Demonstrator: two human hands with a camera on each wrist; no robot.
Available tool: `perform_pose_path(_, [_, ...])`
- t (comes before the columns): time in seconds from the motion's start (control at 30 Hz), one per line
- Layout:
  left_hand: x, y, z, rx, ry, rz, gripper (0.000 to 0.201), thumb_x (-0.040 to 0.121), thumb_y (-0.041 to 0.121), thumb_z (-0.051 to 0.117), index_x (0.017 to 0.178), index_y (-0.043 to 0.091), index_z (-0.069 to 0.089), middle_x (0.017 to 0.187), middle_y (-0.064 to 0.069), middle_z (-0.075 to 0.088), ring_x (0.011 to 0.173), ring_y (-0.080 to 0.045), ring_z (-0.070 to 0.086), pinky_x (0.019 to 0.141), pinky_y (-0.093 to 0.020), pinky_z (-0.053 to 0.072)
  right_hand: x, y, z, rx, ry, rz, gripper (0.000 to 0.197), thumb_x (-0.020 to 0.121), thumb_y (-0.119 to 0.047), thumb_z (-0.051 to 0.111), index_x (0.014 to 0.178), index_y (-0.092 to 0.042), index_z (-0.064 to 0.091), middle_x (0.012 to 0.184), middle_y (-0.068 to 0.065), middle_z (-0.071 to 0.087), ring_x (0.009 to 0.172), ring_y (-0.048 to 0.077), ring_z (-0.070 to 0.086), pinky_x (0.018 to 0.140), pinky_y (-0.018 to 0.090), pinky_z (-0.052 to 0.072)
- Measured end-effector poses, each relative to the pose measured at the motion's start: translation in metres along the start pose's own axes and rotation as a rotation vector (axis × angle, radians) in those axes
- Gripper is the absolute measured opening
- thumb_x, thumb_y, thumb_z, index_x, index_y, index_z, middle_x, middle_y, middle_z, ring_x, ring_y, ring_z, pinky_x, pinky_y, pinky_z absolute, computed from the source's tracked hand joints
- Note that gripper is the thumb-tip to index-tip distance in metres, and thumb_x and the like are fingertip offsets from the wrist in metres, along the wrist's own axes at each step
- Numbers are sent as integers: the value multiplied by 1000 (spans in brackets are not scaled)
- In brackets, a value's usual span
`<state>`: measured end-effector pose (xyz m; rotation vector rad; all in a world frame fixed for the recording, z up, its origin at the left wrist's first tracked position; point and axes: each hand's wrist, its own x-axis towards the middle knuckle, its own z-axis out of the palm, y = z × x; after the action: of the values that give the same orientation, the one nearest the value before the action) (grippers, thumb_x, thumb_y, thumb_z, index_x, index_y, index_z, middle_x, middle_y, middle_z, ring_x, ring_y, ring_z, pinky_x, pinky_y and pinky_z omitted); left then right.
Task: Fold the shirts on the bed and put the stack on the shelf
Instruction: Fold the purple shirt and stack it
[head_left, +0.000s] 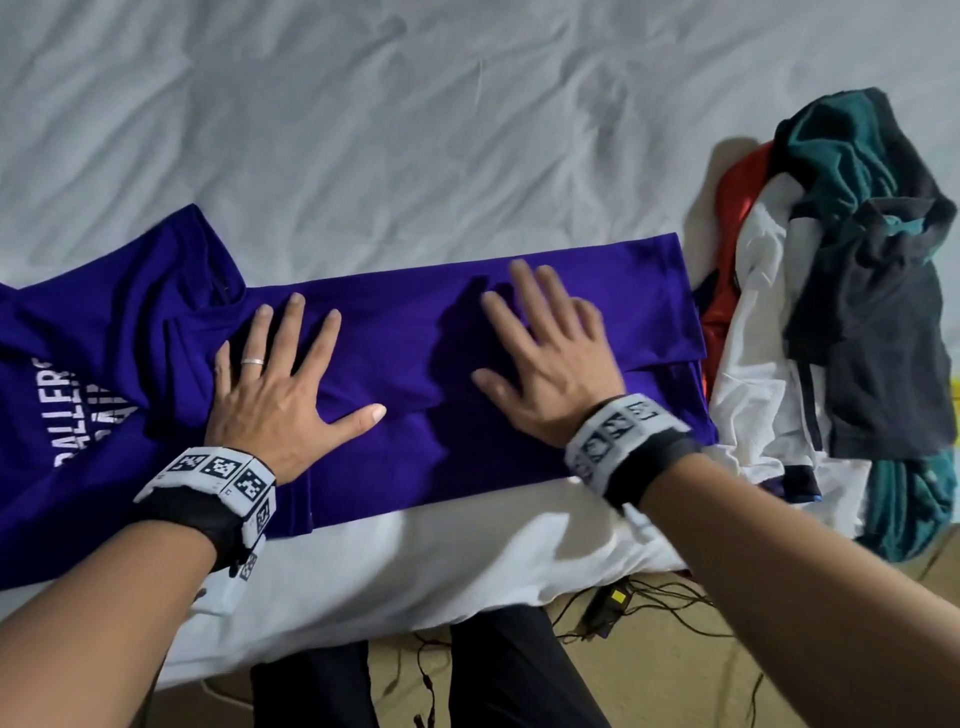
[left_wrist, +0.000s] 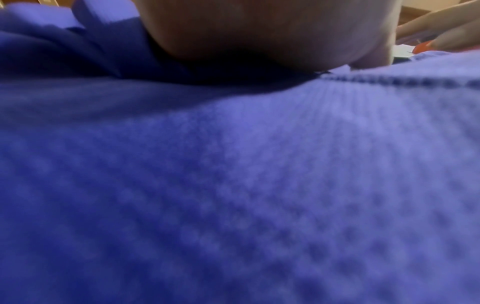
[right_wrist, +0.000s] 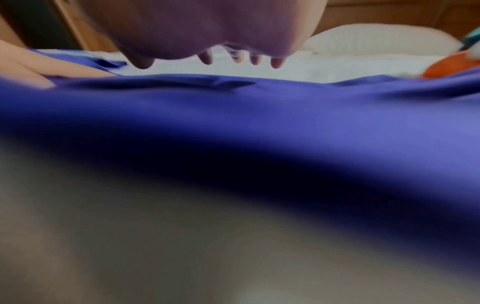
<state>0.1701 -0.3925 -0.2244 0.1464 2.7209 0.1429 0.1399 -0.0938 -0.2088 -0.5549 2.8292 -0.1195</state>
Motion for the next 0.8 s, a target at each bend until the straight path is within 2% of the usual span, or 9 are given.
perform_pose_path(0.1, [0, -1, 1, -9, -12, -9, 109, 70, 96, 23, 160, 36, 5, 168, -1, -3, 153, -32, 4, 116, -65, 15, 3, -30, 20, -19, -85, -43, 78, 91, -71, 34, 156, -28, 23, 165, 8, 10, 151, 32, 12, 115, 54, 22])
perform_pose_path(0.2, [1, -2, 1, -29, -22, -19, 110, 69, 97, 21, 159, 38, 1, 168, 1, -7, 154, -31, 0, 117, -65, 14, -2, 6, 20, -57, -109, 86, 80, 91, -76, 24, 157, -31, 19, 166, 3, 9, 152, 28, 10, 118, 52, 18])
perform_pose_path(0.33, [2, -3, 3, -56, -41, -31, 109, 68, 99, 18, 157, 41, -6, 167, 4, -15, 154, -27, -9, 118, -64, 9, -22, 76, 4, -127, -188, 331, 81, 92, -76, 11, 158, -29, 5, 166, 2, -4, 153, 23, -3, 122, 48, 6])
perform_pose_path(0.43, [1, 0, 1, -89, -60, -32, 108, 71, 96, 25, 158, 40, -6, 167, 3, -15, 153, -26, -13, 119, -62, 6, -28, 84, -7, -163, -218, 434, 83, 93, -72, 13, 158, -21, 8, 166, 4, -4, 153, 22, -3, 122, 47, 5])
perform_pose_path(0.5, [-8, 4, -6, -134, -7, -16, 101, 78, 87, 36, 159, 33, 7, 168, -4, -1, 154, -30, -5, 119, -62, 12, -19, 63, -15, -160, -208, 441, 79, 94, -67, 20, 157, -18, 18, 166, 7, 0, 153, 24, -1, 121, 48, 8])
perform_pose_path(0.57, [-24, 2, -16, -158, 113, 41, 90, 82, 71, 44, 156, 22, 30, 163, -13, 22, 149, -39, 16, 117, -62, 22, -2, 27, -23, -96, -174, 392, 69, 96, -63, 29, 151, -21, 29, 165, 7, 8, 151, 27, 6, 117, 50, 13])
perform_pose_path(0.63, [-43, -13, -23, -185, 262, 84, 76, 83, 56, 51, 146, 13, 47, 154, -16, 39, 138, -43, 35, 114, -60, 29, 23, -23, -30, -4, -139, 282, 60, 96, -58, 36, 144, -22, 40, 161, 7, 24, 146, 30, 21, 112, 50, 22])
perform_pose_path(0.73, [-71, -61, -27, -234, 361, 38, 63, 86, 45, 57, 137, 9, 55, 146, -16, 48, 129, -43, 44, 112, -57, 34, 62, -106, -37, 99, -94, 145, 51, 95, -52, 42, 130, -17, 55, 138, 7, 51, 125, 32, 46, 100, 45, 33])
perform_pose_path(0.8, [-91, -105, -24, -218, 326, -30, 64, 87, 47, 53, 137, 8, 56, 145, -18, 48, 128, -44, 45, 111, -57, 35, 89, -157, -41, 153, -84, 138, 45, 97, -49, 44, 124, -16, 58, 126, 6, 56, 119, 30, 49, 98, 44, 34])
